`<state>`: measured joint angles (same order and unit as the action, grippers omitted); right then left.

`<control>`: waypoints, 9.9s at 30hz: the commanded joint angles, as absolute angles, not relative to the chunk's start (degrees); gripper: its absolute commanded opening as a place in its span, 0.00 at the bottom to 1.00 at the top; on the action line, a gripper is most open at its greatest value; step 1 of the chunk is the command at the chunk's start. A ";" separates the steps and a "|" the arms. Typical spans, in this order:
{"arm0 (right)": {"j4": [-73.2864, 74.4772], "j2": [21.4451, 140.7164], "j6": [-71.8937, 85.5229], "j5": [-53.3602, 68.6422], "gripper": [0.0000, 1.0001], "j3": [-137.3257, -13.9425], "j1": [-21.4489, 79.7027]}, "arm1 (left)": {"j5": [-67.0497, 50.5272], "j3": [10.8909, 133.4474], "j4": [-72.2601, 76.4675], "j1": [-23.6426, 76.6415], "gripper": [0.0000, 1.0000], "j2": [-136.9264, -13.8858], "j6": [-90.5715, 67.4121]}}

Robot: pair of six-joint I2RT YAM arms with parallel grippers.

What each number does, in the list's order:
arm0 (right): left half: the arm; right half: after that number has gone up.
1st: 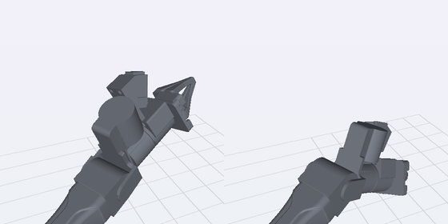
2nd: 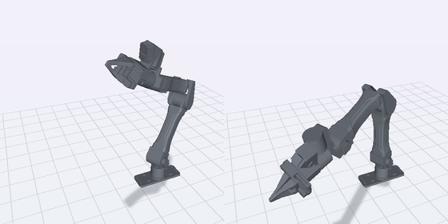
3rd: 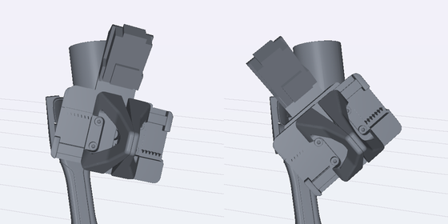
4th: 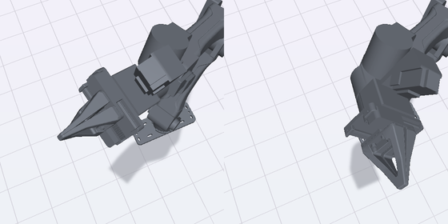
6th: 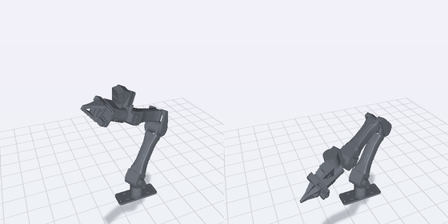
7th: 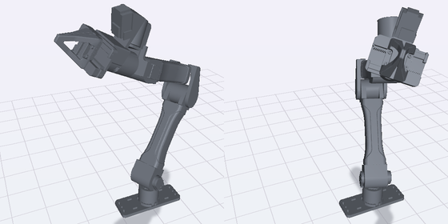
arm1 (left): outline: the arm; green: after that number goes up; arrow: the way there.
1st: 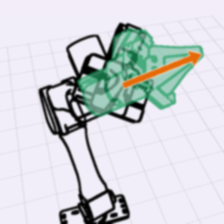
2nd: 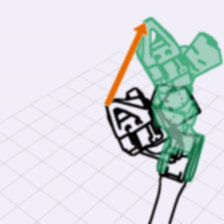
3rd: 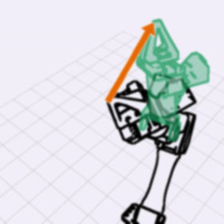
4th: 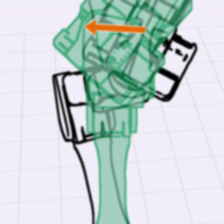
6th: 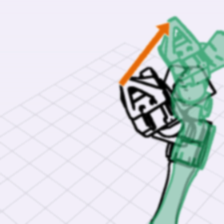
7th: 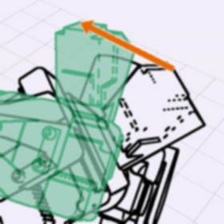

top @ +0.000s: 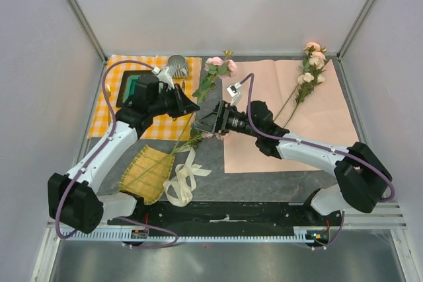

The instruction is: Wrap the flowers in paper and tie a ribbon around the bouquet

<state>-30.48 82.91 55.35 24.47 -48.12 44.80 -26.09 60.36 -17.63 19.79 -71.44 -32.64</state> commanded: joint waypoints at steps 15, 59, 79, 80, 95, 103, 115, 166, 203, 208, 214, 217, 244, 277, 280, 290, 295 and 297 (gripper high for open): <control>-46.40 84.20 68.55 14.86 0.00 -43.08 48.96 | -23.99 53.61 3.16 27.33 0.02 -65.57 -45.00; 24.08 120.57 32.78 18.36 0.00 -89.38 -1.93 | -20.74 49.57 -21.09 24.61 0.87 -54.05 -24.52; 22.59 125.86 35.42 17.93 0.11 -93.25 -3.51 | -17.14 54.14 -34.27 24.61 0.75 -63.81 -20.13; 22.50 126.03 35.77 18.02 0.11 -93.51 -3.86 | -16.44 54.23 -35.41 24.61 0.76 -64.07 -19.60; 25.66 108.30 30.15 21.45 0.60 -84.57 -2.55 | -3.69 58.00 -37.97 24.70 0.66 -81.64 -4.67; 27.42 82.92 25.75 19.42 0.62 -66.38 9.46 | -4.39 61.96 -37.27 24.70 0.59 -91.04 -2.29; 27.07 70.93 27.07 20.74 0.62 -56.08 16.35 | -9.92 61.35 -34.89 24.70 0.54 -92.72 -2.55; -20.39 75.50 43.59 18.55 0.88 -55.38 50.27 | -22.50 72.68 -13.62 24.70 0.02 -62.84 -48.96; -3.64 66.11 44.14 1.68 0.78 -56.95 56.60 | -18.64 68.73 -10.46 24.70 0.02 -57.04 -42.98; -3.95 62.40 43.59 4.30 0.82 -56.95 56.60 | -17.05 68.38 -10.98 24.70 0.02 -56.25 -40.96; -14.32 68.28 48.16 9.84 0.81 -57.04 58.53 | -16.70 67.85 -10.98 24.70 0.02 -56.07 -41.04; -16.16 71.09 49.48 10.46 0.73 -58.18 58.97 | -16.70 67.94 -10.90 24.70 0.02 -55.99 -41.40; 25.05 101.06 28.91 13.27 0.00 -79.09 -1.91 | -36.12 56.00 -13.27 25.05 0.75 -67.58 -35.86; 18.20 117.60 36.03 11.60 0.04 -87.20 -5.98 | -36.04 50.27 -9.49 35.95 0.72 -73.92 -35.68; 11.71 114.09 36.56 12.65 0.02 -83.07 -5.98 | -36.03 49.83 -8.97 36.12 0.72 -73.74 -36.03; 9.04 107.41 34.27 13.01 0.00 -81.91 -5.98 | -35.77 49.22 -8.44 36.39 0.72 -73.21 -36.21; 10.63 108.37 35.86 12.39 0.00 -80.51 -6.59 | -35.95 49.04 -8.17 36.47 0.72 -73.13 -36.30; 10.55 109.16 35.51 11.95 0.00 -79.72 -6.59 | -36.12 48.96 -8.17 36.56 0.72 -72.86 -36.30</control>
<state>11.68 109.43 35.14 13.34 -81.62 -6.17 -34.70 49.30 -10.50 36.16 -73.84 -35.14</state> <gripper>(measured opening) 0.051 0.723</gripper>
